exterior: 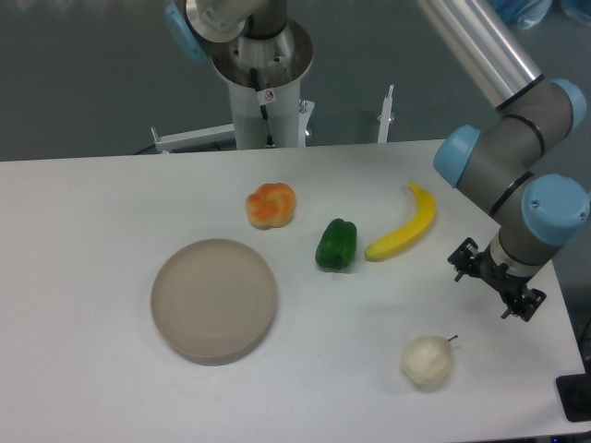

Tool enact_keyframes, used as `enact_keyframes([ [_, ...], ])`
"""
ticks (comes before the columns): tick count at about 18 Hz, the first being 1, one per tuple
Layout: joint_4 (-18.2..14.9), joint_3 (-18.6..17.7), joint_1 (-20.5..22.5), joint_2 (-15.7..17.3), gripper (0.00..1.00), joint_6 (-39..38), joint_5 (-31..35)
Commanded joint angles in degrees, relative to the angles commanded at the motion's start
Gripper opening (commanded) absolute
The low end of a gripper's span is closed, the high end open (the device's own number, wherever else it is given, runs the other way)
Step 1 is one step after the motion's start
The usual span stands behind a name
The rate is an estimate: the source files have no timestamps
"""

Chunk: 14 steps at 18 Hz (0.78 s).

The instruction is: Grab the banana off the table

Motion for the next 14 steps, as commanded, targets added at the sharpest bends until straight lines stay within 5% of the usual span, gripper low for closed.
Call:
enact_keyframes([
  [5,0.09,-1.75,0.79,1.31,1.0,0.0,0.09],
  [14,0.53,-15.11,3.78,9.31,1.0,5.36,0.09],
])
